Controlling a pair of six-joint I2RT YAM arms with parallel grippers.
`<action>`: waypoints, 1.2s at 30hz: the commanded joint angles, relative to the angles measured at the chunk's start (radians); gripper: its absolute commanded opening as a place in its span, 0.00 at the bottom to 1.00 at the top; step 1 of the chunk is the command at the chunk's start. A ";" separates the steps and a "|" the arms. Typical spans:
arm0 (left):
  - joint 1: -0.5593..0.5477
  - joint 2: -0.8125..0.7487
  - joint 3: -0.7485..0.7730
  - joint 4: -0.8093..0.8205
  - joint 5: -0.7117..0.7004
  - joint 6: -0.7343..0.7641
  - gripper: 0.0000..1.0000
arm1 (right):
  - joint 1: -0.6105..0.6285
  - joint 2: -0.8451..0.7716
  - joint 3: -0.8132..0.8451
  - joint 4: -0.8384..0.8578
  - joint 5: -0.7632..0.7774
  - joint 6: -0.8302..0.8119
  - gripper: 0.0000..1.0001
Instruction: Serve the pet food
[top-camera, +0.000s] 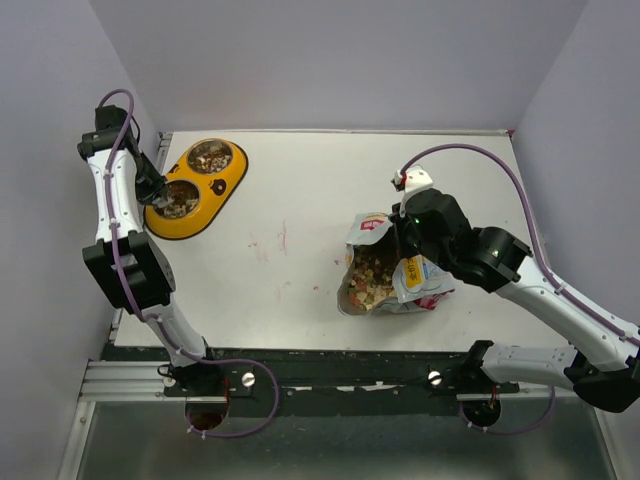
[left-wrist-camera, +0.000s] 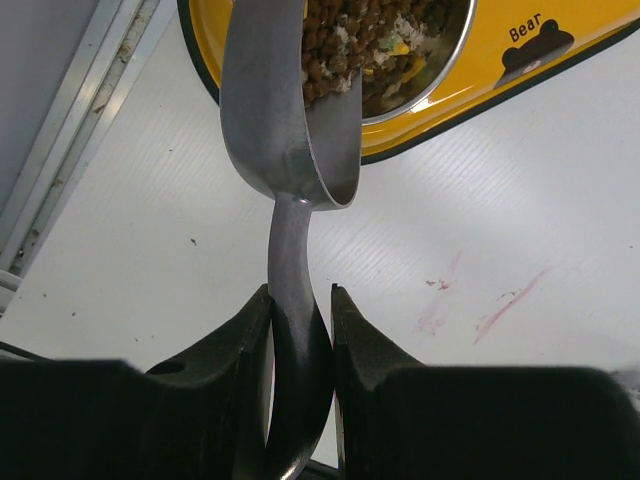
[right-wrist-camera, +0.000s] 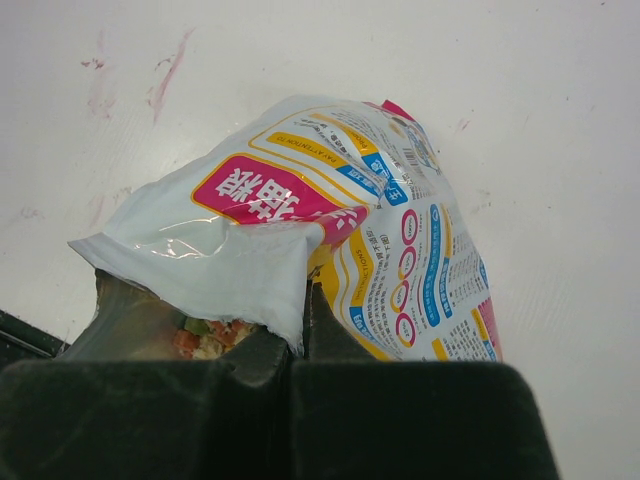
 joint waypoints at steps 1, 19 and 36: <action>-0.051 0.036 0.079 -0.070 -0.156 0.062 0.00 | 0.003 -0.008 0.049 0.069 0.054 0.001 0.01; -0.229 0.082 0.103 -0.102 -0.489 0.143 0.00 | 0.003 -0.005 0.072 0.048 0.054 0.009 0.01; -0.254 0.044 0.110 -0.095 -0.417 0.142 0.00 | 0.003 0.008 0.088 0.042 0.043 0.016 0.01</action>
